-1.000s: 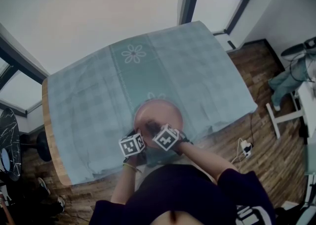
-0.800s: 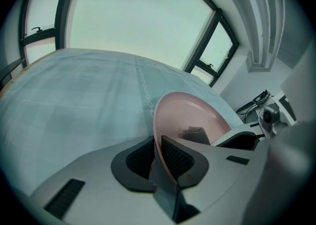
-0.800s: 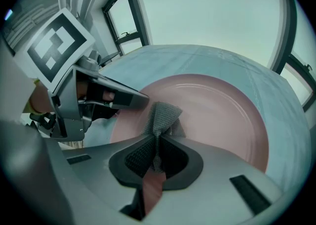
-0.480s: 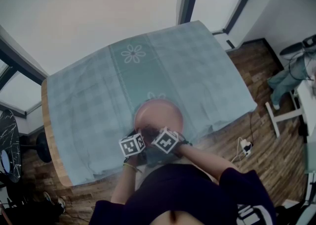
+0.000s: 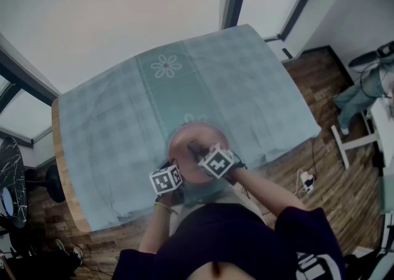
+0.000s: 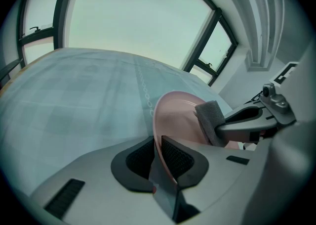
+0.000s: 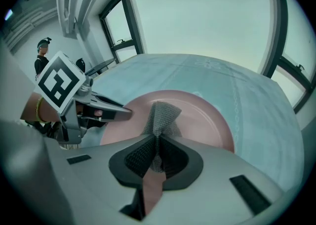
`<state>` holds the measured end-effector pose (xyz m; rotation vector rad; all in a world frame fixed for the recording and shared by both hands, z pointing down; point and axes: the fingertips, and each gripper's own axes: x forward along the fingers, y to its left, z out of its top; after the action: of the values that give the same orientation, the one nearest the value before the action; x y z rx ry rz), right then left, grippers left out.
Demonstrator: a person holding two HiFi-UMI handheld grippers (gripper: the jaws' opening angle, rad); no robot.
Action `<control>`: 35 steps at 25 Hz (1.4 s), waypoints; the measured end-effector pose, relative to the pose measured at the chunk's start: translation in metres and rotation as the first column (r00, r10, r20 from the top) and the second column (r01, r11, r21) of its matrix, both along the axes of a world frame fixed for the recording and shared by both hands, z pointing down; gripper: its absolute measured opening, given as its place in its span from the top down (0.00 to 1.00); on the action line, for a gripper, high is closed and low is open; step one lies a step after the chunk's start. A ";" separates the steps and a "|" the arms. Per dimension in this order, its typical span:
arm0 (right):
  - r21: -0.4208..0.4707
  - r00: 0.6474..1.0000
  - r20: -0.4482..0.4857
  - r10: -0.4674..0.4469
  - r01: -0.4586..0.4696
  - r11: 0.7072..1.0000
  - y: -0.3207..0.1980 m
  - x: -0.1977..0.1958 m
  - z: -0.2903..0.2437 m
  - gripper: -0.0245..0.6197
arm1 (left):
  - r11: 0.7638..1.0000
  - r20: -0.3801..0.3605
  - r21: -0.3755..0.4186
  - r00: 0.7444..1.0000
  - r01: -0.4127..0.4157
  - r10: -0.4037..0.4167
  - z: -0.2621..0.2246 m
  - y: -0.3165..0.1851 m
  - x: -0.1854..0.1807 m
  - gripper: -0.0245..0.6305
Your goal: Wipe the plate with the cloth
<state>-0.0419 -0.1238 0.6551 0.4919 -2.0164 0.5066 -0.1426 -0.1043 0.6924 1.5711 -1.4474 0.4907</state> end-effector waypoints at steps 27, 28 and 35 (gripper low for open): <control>0.041 0.972 -0.237 0.004 0.005 0.999 -0.032 0.064 0.035 0.91 | 1.000 0.011 -0.006 1.000 0.029 -0.029 0.002 0.001 -0.002 0.88; 0.035 0.973 -0.230 0.003 0.005 0.999 -0.030 0.062 0.036 0.91 | 1.000 0.012 -0.006 0.999 0.029 -0.029 0.002 0.001 -0.002 0.88; -0.005 0.981 -0.193 -0.003 0.002 1.000 -0.009 0.058 0.038 0.91 | 0.999 0.019 -0.004 0.999 0.040 -0.040 0.003 0.000 -0.002 0.88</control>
<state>0.0157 -0.1328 0.6929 0.5153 -1.8289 0.4443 -0.1444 -0.1038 0.6955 1.5346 -1.4880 0.4858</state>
